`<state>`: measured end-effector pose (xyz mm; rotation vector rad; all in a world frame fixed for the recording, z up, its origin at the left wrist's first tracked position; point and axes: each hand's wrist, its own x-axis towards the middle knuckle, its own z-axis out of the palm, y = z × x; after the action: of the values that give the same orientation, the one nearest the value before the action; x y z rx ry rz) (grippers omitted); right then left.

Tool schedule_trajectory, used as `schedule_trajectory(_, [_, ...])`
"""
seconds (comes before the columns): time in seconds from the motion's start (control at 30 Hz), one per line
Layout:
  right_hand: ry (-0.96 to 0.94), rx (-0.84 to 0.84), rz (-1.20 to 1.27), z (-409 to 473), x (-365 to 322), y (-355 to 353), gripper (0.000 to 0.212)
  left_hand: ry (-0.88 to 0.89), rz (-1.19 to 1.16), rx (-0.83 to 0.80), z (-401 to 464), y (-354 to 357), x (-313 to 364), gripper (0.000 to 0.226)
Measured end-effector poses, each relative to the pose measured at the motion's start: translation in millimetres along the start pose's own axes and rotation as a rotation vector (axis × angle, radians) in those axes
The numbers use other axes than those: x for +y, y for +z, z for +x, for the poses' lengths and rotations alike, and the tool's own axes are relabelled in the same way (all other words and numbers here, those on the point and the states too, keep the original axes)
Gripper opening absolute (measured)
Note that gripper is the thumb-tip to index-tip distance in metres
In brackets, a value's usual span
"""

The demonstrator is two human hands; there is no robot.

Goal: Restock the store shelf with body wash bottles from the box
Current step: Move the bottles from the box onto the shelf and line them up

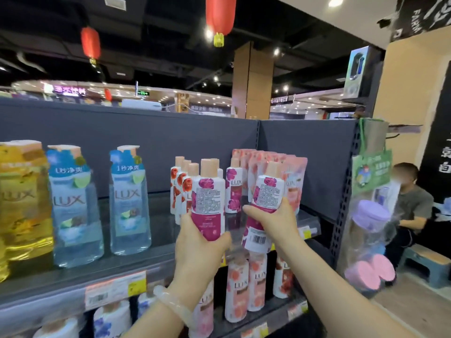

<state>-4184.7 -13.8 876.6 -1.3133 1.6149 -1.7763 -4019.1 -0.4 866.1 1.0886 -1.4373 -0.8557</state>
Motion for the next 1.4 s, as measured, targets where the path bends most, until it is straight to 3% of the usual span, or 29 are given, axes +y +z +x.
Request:
schedule_trajectory(0.27, [-0.095, -0.088, 0.045, 104, 28, 12, 0.033, -0.002, 0.046, 0.114, 50, 59, -1, 0.049])
schedule_trajectory(0.4, [-0.105, -0.174, 0.056, 139, 36, 22, 0.053, -0.011, 0.071, 0.195, 66, 82, 2, 0.049])
schedule_trajectory(0.47, [-0.102, -0.195, 0.051, 152, 43, 25, 0.061, -0.009, 0.092, 0.24, 74, 91, 2, 0.049])
schedule_trajectory(0.73, [-0.109, -0.275, 0.008, 151, 85, 32, 0.051, -0.033, 0.15, 0.365, 84, 111, -10, 0.054])
schedule_trajectory(0.97, [-0.115, -0.295, 0.021, 151, 90, 34, 0.055, -0.067, 0.141, 0.366, 93, 112, -21, 0.056])
schedule_trajectory(1.27, [-0.079, -0.388, 0.009, 148, 94, 14, 0.079, 0.015, 0.114, 0.303, 116, 121, -18, 0.052])
schedule_trajectory(1.4, [-0.064, -0.454, -0.056, 150, 98, 1, 0.088, -0.025, 0.123, 0.287, 117, 127, -34, 0.053])
